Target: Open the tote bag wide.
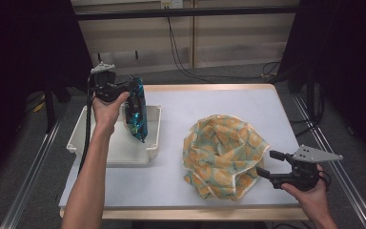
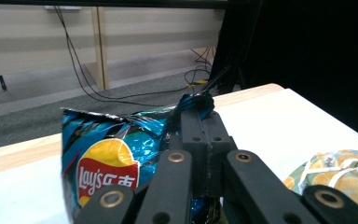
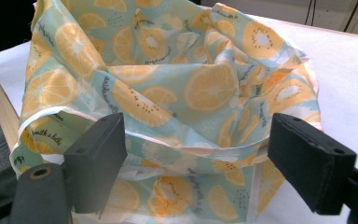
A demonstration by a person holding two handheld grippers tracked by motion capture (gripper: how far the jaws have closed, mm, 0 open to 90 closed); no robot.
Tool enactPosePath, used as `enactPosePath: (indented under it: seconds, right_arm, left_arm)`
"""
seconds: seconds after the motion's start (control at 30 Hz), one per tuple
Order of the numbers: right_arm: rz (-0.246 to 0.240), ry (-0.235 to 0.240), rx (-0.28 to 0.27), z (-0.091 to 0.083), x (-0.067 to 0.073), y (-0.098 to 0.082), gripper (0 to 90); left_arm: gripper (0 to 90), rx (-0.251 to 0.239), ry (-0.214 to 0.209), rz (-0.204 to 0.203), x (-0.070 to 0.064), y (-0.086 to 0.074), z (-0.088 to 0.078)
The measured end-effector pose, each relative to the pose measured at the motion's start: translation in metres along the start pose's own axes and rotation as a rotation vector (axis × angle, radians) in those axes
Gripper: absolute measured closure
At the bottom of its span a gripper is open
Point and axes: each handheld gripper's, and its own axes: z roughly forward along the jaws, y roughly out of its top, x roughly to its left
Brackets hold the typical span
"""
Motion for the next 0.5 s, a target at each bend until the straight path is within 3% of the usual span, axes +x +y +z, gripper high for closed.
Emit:
enactPosePath:
  seconds: [0.17,0.5]
  right_arm:
    - [-0.006,0.005,0.01,0.003,0.001,-0.001,19.3]
    - [-0.008,0.005,0.008,0.003,0.001,-0.001,19.3]
  left_arm:
    - [90.0,-0.005,-0.018,-0.011,-0.003,-0.001,0.01]
    - [89.9,-0.03,-0.018,0.003,-0.008,-0.007,0.027]
